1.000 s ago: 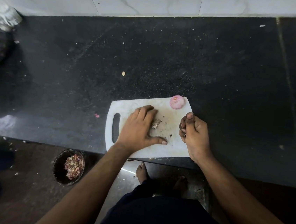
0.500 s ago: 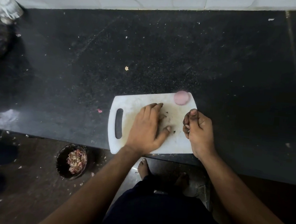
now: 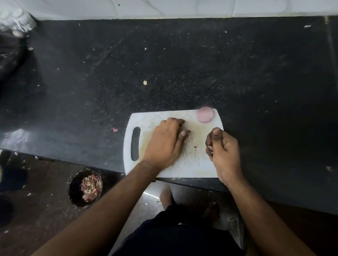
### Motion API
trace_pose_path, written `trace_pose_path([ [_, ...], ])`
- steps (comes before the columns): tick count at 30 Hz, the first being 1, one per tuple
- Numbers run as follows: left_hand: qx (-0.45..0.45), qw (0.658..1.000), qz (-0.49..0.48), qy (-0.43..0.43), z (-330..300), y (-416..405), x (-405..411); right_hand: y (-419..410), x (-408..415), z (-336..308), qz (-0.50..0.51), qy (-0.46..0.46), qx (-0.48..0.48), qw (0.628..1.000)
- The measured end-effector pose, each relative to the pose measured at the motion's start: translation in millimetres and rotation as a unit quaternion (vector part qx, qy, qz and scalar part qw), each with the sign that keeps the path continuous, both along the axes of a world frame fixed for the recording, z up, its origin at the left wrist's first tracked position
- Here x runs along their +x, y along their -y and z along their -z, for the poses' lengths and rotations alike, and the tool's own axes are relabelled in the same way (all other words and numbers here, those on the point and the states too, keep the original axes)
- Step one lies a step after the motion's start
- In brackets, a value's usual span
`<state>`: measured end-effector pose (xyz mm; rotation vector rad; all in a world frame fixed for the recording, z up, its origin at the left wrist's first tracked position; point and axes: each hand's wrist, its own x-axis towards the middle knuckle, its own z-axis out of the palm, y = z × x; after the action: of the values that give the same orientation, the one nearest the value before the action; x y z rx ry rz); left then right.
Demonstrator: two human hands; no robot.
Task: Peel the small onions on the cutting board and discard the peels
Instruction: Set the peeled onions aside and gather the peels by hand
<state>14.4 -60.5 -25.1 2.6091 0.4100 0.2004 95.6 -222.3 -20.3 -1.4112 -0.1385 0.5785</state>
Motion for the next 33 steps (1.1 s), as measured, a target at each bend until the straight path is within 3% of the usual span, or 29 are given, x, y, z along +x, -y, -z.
trace_pose_path([
  [2, -0.029, 0.999, 0.015, 0.006, -6.1, -5.4, -7.8, 0.3, 1.1, 0.4, -0.004, 0.002, -0.002, 1.000],
  [5, 0.126, 0.989, 0.071, -0.031, -6.4, -8.5, -13.1, 0.3, 1.2, 0.8, -0.005, -0.001, 0.000, 1.000],
  [7, 0.135, 0.987, 0.053, -0.074, -1.3, -4.3, -8.6, 0.7, 1.0, 0.3, -0.006, 0.000, 0.004, 1.000],
  [9, 0.019, 0.996, -0.018, -0.087, 2.7, 5.6, -2.8, 0.9, 0.6, -0.5, -0.006, -0.004, 0.008, 1.000],
  [13, -0.142, 0.987, -0.069, -0.010, 12.5, 36.1, 2.6, -0.6, 1.2, 0.3, -0.004, -0.005, 0.006, 1.000],
  [17, -0.307, 0.947, -0.092, 0.030, 0.9, 68.2, 17.6, -0.2, 1.7, 3.5, 0.000, 0.014, -0.015, 1.000],
  [19, -0.320, 0.939, -0.115, 0.050, -5.6, 63.7, 19.0, -0.1, 1.9, 2.9, 0.001, 0.005, -0.015, 1.000],
  [22, -0.209, 0.970, -0.106, 0.061, -3.1, 34.8, 3.8, -0.7, 2.2, -1.0, 0.002, -0.016, 0.004, 1.000],
  [25, -0.018, 1.000, 0.004, -0.008, 2.5, 2.3, -16.7, 0.0, 2.3, -1.3, -0.002, -0.019, 0.013, 1.000],
  [28, 0.230, 0.963, 0.125, -0.066, 3.4, -26.8, -12.7, 1.1, 2.3, -1.7, -0.010, -0.016, 0.007, 1.000],
  [33, 0.331, 0.905, 0.249, -0.101, -8.6, -42.3, 34.6, 1.7, 2.6, -4.1, -0.029, -0.009, -0.012, 0.999],
])
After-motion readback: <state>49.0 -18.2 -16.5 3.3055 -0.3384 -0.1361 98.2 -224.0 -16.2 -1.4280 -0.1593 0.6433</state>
